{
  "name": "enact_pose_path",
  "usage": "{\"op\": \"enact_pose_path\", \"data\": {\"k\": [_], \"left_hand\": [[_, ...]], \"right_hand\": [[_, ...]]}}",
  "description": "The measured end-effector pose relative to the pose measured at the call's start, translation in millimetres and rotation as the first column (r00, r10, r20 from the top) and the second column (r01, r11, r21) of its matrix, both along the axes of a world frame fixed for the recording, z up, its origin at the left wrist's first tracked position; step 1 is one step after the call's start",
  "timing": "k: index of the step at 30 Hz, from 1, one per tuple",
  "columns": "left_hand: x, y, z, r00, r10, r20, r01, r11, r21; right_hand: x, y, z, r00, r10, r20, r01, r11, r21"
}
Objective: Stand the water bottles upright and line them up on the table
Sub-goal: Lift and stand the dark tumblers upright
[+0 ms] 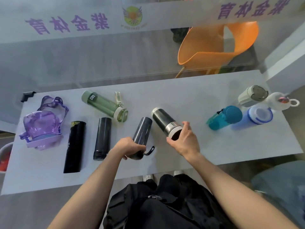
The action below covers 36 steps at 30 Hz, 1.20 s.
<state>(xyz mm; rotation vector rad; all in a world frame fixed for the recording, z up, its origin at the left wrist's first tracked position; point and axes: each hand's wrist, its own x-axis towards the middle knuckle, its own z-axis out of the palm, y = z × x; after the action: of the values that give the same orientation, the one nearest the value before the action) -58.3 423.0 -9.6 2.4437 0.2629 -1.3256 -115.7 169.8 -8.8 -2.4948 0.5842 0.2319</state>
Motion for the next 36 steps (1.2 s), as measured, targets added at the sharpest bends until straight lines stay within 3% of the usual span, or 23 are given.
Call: {"op": "enact_pose_path", "data": {"k": [5,9,12,16,20,31,34,36], "left_hand": [[44,-2,30,0.960,-0.191,0.203,0.148,0.966,0.210],[63,-20,51,0.810,-0.238,0.536,0.117,0.961,0.249],[74,-39,61,0.723,-0.264,0.638,0.155,0.963,0.222],[81,-60,61,0.682,-0.241,0.690,0.237,0.966,0.103],[78,-73,59,0.616,-0.318,0.721,0.343,0.932,0.117],[69,-70,56,0.711,-0.307,0.633,0.362,0.931,0.045],[70,-64,66,0.723,-0.295,0.625,0.348,0.937,0.038],[69,-52,77,0.727,-0.241,0.643,0.310,0.951,0.005]], "right_hand": [[25,-10,30,0.960,0.079,0.268,-0.068,0.996,-0.050],[58,-13,48,0.955,0.201,0.217,-0.178,0.977,-0.120],[74,-16,53,0.960,0.222,0.173,-0.210,0.974,-0.085],[76,-25,49,0.954,0.264,0.143,-0.254,0.964,-0.083],[72,-27,43,0.948,0.282,0.145,-0.275,0.959,-0.069],[74,-28,38,0.928,0.334,0.166,-0.315,0.940,-0.127],[73,-31,42,0.931,0.348,0.107,-0.334,0.933,-0.130],[71,-30,54,0.936,0.310,0.165,-0.293,0.948,-0.123]]}}
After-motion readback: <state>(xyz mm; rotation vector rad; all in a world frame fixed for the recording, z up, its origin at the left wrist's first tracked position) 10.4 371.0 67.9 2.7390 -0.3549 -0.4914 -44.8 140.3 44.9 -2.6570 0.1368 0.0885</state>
